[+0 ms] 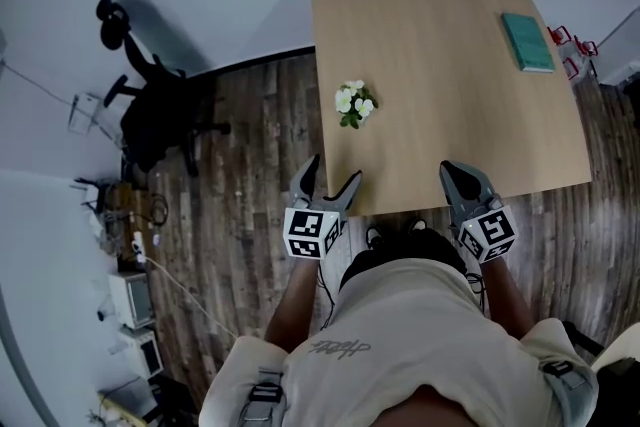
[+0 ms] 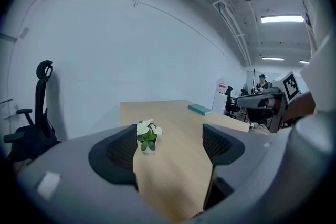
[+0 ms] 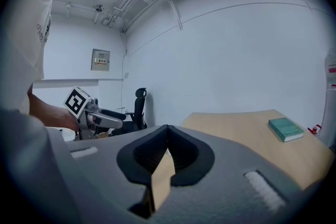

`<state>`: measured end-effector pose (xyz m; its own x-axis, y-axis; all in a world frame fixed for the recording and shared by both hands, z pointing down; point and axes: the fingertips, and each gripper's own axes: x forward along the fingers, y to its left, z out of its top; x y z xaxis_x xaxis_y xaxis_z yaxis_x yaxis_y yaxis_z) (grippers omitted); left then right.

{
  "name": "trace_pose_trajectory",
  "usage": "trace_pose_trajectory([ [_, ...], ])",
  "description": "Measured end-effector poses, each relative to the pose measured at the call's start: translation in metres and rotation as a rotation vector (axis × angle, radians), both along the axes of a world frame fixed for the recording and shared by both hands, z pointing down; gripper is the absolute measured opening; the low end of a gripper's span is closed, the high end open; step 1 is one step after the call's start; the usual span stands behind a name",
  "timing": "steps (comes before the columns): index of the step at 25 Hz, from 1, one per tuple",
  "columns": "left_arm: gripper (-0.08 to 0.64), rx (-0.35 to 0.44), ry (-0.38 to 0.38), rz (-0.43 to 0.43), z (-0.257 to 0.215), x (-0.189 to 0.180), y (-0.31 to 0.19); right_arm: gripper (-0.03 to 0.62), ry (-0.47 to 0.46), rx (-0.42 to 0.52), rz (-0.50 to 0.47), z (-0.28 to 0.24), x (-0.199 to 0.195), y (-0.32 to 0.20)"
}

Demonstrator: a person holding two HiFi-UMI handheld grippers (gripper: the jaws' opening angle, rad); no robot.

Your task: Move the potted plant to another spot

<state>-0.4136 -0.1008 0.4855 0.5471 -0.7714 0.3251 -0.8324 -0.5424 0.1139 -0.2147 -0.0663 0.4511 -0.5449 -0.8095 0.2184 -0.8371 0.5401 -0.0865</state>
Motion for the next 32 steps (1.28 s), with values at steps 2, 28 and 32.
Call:
trace_pose_trajectory([
  [2, 0.410, -0.004, -0.003, -0.009, 0.001, -0.003, -0.008, 0.003, 0.006, 0.001, -0.011, 0.000, -0.003, -0.008],
  [28, 0.410, -0.203, -0.107, -0.159, 0.077, 0.022, -0.091, 0.003, -0.021, -0.057, -0.335, 0.041, 0.014, -0.099],
  [32, 0.411, -0.228, -0.120, -0.170, 0.094, 0.019, -0.100, 0.003, -0.024, -0.087, -0.342, 0.049, 0.013, -0.105],
])
